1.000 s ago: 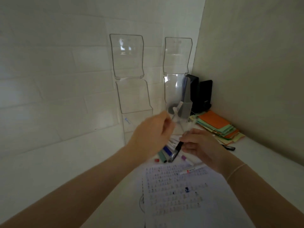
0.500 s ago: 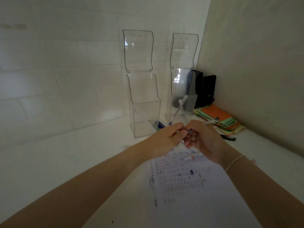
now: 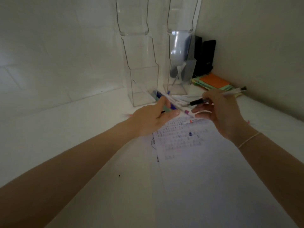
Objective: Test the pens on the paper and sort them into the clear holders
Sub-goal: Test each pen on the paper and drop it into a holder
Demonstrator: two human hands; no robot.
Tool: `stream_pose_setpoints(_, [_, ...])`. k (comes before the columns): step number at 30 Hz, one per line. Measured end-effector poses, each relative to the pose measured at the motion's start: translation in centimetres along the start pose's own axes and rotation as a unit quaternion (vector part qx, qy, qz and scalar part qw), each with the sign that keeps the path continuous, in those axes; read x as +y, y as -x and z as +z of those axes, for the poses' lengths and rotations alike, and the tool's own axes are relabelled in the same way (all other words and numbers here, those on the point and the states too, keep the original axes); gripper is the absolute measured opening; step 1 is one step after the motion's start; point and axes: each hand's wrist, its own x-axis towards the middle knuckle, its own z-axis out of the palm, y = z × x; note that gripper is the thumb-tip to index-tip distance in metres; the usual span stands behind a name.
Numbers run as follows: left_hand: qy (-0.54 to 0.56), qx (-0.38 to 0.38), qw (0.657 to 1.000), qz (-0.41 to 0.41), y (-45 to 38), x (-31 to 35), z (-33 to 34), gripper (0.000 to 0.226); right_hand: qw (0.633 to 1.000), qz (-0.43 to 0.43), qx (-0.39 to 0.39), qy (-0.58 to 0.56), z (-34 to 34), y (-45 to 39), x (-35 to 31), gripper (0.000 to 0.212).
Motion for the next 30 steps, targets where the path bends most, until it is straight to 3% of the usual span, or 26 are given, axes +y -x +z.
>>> stream_pose_setpoints(3, [-0.135,0.031,0.99,-0.003,2.0,-1.8,0.5,0.035,1.0,0.007,0.001,0.012,-0.5,1.7,0.6,0.018])
stream_pose_setpoints(9, [-0.155,0.029,0.987,0.018,3.8,-2.6,1.9,0.036,0.996,0.035,-0.08,0.015,0.9,4.5,3.7,0.012])
stream_pose_setpoints(13, [-0.185,0.027,0.982,0.029,3.7,-2.9,2.1,0.04,0.979,-0.03,-0.027,0.2,1.9,4.8,6.0,0.018])
stream_pose_setpoints(20, [-0.205,0.04,0.977,0.048,3.6,-3.3,2.4,0.041,0.955,-0.08,0.073,0.275,2.1,5.3,7.5,0.035])
stream_pose_setpoints(30, [-0.212,0.043,0.975,0.055,3.8,-3.1,2.4,0.042,0.943,-0.103,0.072,0.308,2.5,5.6,7.6,0.028])
